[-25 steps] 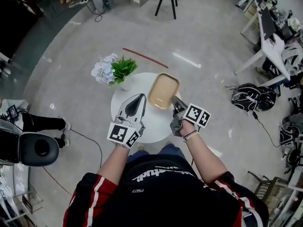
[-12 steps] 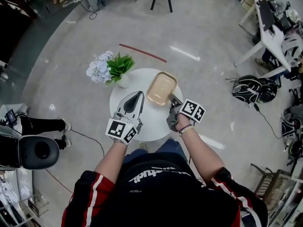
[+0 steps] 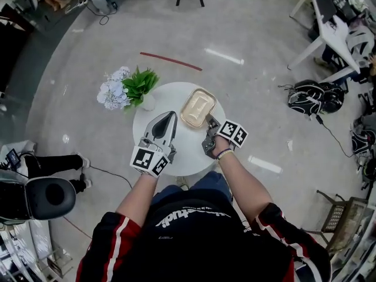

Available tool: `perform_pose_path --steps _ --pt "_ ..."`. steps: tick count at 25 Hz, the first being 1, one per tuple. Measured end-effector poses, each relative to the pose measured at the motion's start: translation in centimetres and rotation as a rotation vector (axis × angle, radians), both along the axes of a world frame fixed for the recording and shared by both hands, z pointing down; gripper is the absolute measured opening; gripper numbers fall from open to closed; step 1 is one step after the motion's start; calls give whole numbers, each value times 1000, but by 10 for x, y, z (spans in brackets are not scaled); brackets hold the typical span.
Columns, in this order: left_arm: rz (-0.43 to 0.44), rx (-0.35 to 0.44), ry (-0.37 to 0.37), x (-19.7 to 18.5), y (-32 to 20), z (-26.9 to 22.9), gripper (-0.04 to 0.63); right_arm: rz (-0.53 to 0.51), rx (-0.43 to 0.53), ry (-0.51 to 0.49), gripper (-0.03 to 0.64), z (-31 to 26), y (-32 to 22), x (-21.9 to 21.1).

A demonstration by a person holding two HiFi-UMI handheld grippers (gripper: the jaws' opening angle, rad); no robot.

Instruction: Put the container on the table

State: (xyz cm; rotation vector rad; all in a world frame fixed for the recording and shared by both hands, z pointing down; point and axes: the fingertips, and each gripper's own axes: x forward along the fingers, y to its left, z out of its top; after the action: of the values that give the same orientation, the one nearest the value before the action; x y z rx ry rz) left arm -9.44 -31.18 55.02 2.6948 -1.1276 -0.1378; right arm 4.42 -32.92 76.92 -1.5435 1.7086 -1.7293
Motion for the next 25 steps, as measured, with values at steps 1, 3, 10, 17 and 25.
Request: perform_pose_path --steps 1,3,10,17,25 --pt "6 -1 -3 1 -2 3 23 8 -13 -1 55 7 0 1" --pt "15 -7 -13 1 -6 11 23 22 -38 -6 55 21 -1 0" --pt "34 -29 -43 -1 -11 30 23 60 -97 -15 54 54 1 3" --pt "36 -47 -50 -10 -13 42 23 87 -130 -27 54 76 -3 2" --pt "43 -57 -54 -10 -16 48 23 118 -168 -54 54 96 -2 2"
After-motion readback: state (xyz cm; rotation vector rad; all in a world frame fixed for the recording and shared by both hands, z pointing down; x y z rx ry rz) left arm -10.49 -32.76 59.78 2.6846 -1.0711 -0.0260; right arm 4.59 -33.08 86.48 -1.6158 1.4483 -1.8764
